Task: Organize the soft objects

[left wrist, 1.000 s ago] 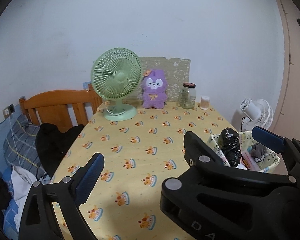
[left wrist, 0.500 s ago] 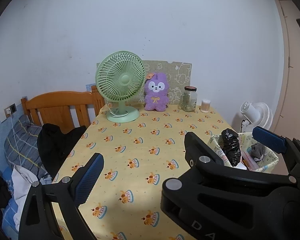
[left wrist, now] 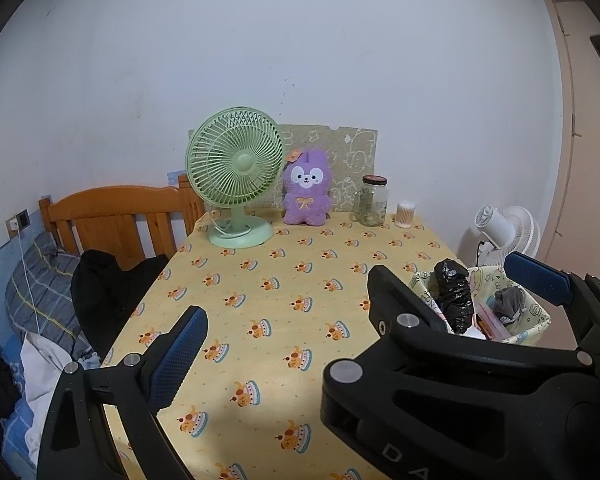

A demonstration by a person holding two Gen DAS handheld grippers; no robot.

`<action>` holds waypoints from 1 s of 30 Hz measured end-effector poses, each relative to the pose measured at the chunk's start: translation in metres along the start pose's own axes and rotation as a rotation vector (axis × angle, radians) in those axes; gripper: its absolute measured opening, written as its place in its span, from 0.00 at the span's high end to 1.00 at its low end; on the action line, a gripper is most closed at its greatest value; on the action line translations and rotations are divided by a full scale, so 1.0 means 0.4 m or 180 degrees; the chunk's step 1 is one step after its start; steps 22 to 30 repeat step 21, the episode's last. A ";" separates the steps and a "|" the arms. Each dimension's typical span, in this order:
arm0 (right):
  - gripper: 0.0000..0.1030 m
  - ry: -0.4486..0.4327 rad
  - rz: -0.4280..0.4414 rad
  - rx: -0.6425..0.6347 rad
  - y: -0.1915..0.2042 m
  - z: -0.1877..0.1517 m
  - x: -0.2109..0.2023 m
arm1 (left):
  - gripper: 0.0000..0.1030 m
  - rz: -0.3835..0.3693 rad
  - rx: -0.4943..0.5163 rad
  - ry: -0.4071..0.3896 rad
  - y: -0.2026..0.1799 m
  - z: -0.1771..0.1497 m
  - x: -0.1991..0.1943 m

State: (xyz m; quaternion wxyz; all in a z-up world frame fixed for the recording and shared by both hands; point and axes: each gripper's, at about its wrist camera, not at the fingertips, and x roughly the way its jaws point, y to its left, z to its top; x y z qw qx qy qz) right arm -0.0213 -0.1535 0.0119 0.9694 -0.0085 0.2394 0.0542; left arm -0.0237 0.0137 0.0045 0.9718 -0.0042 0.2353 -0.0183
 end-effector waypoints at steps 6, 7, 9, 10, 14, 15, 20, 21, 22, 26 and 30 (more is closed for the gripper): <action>0.00 0.0045 0.0004 -0.0003 -0.002 -0.004 0.000 | 0.05 0.0003 0.0005 0.0025 -0.004 -0.003 0.005; 0.00 0.0041 0.0003 0.0002 -0.003 -0.006 -0.002 | 0.05 0.0003 0.0007 0.0025 -0.005 -0.003 0.005; 0.00 0.0037 0.0002 0.0008 -0.002 -0.004 -0.001 | 0.05 0.0007 0.0004 0.0028 -0.005 -0.004 0.005; 0.00 0.0038 0.0003 0.0009 -0.002 -0.003 0.001 | 0.04 0.0005 0.0004 0.0031 -0.005 -0.004 0.005; 0.00 0.0042 0.0003 0.0011 -0.001 -0.003 0.002 | 0.04 0.0007 0.0002 0.0034 -0.004 -0.004 0.008; 0.00 0.0046 0.0004 0.0009 -0.001 -0.002 0.003 | 0.04 0.0005 -0.0001 0.0037 -0.004 -0.004 0.010; 0.00 0.0079 0.0001 0.0016 0.002 -0.003 0.009 | 0.04 0.0027 -0.0007 0.0046 0.000 -0.005 0.016; 0.00 0.0078 0.0007 0.0019 0.001 -0.003 0.012 | 0.04 0.0027 -0.0008 0.0047 0.001 -0.004 0.018; 0.00 0.0078 0.0007 0.0019 0.001 -0.003 0.012 | 0.04 0.0027 -0.0008 0.0047 0.001 -0.004 0.018; 0.00 0.0078 0.0007 0.0019 0.001 -0.003 0.012 | 0.04 0.0027 -0.0008 0.0047 0.001 -0.004 0.018; 0.00 0.0078 0.0007 0.0019 0.001 -0.003 0.012 | 0.04 0.0027 -0.0008 0.0047 0.001 -0.004 0.018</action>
